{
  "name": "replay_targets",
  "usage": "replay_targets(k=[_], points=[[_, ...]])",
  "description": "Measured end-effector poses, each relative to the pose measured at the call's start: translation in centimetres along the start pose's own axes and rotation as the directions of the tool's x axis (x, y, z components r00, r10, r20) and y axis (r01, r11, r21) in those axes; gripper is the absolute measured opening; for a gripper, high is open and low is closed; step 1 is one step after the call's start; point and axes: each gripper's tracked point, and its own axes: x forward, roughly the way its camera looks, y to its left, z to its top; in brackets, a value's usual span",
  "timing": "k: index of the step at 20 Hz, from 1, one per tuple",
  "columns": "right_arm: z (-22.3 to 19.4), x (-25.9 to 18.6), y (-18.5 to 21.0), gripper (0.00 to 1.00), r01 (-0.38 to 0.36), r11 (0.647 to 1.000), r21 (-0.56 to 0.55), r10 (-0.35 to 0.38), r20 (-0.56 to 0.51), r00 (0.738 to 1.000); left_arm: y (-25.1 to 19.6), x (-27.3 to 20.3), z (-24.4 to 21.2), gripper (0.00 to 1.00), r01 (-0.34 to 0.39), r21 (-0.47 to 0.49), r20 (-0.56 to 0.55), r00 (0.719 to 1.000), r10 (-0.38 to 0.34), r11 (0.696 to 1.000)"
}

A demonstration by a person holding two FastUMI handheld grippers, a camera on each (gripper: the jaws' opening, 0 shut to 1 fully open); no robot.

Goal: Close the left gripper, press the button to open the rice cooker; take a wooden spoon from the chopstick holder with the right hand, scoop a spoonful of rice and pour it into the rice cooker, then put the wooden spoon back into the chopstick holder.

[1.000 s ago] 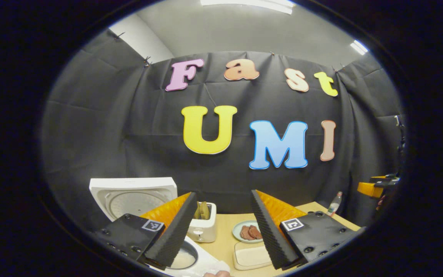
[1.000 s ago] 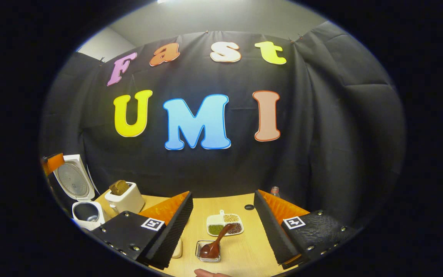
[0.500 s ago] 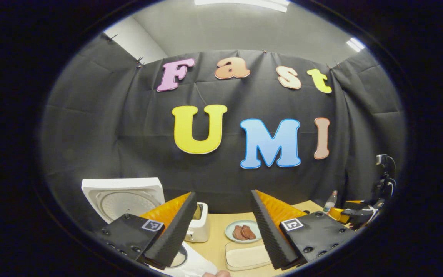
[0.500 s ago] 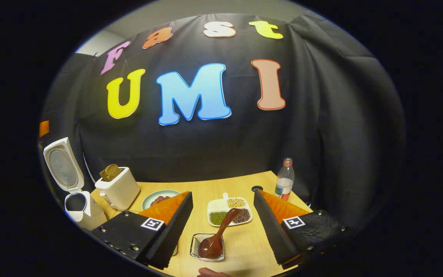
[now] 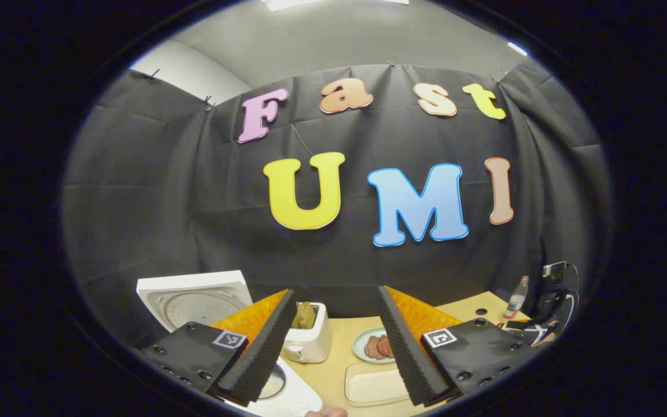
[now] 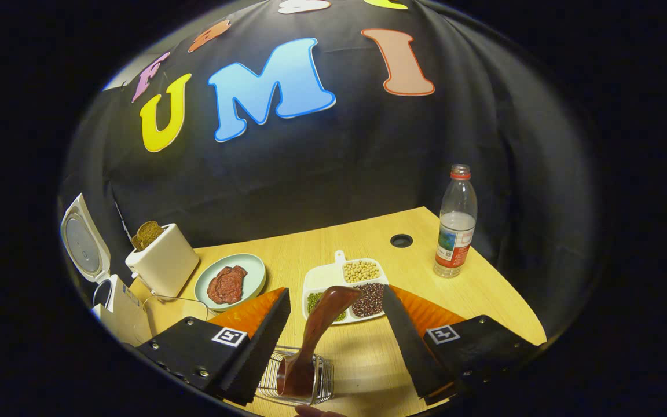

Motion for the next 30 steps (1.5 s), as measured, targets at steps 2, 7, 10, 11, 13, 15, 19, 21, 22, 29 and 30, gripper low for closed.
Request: replay_targets(k=[2, 7, 10, 11, 13, 15, 19, 21, 22, 29, 30], points=[[-0.5, 1.4, 0.2, 0.97, -0.019, 1.000, -0.019, 0.019, -0.011, 1.000, -0.3, 0.2, -0.5, 0.94, -0.015, 0.005, -0.015, 1.000, 0.015, 1.000], [-1.6, 3.2, 0.4, 0.94, -0.056, 0.998, -0.020, 0.055, -0.042, 0.998, -1.2, -0.1, -1.8, 0.96, -0.029, -0.025, -0.057, 0.998, 0.028, 0.999], [-2.4, 3.8, 1.2, 0.86, -0.095, 0.995, -0.038, 0.093, -0.061, 0.994, -1.2, -0.7, -3.0, 0.94, -0.049, -0.032, -0.080, 0.996, 0.046, 0.998], [-2.7, 3.9, 1.1, 0.84, -0.094, 0.994, -0.051, 0.090, -0.073, 0.993, -1.2, -0.9, -3.3, 0.94, -0.054, -0.034, -0.087, 0.995, 0.051, 0.998], [-2.6, 3.6, 1.9, 0.52, -0.114, 0.993, -0.037, 0.111, -0.074, 0.991, -1.2, -1.4, -3.4, 0.96, -0.057, -0.037, -0.080, 0.995, 0.054, 0.998], [-2.4, 2.2, 2.5, 0.38, -0.141, 0.990, -0.016, 0.140, -0.076, 0.987, -1.1, -1.8, -3.6, 0.96, -0.037, -0.039, -0.075, 0.997, 0.034, 0.999], [-2.1, -1.1, 4.1, 0.25, -0.129, 0.992, 0.003, 0.129, -0.061, 0.990, -0.5, -1.4, -3.3, 0.97, 0.015, -0.056, -0.066, 0.998, -0.018, 0.998], [-2.8, -2.0, 4.8, 0.19, -0.118, 0.993, -0.024, 0.117, -0.055, 0.992, 0.1, -1.1, -2.9, 0.97, 0.030, -0.074, -0.054, 0.998, -0.034, 0.997], [-2.0, -2.6, 5.1, 0.13, -0.112, 0.993, -0.030, 0.111, -0.033, 0.993, 0.5, -1.1, -2.8, 0.97, 0.035, -0.080, -0.048, 0.998, -0.039, 0.996], [2.7, -4.4, 6.0, 0.13, -0.061, 0.998, -0.030, 0.062, 0.022, 0.998, 1.5, -1.2, -2.2, 0.96, 0.072, -0.083, -0.012, 0.997, -0.073, 0.994], [3.5, -5.0, 6.2, 0.13, -0.056, 0.998, -0.032, 0.057, 0.032, 0.998, 1.3, -1.2, -2.0, 0.96, 0.081, -0.085, -0.002, 0.997, -0.081, 0.993]])
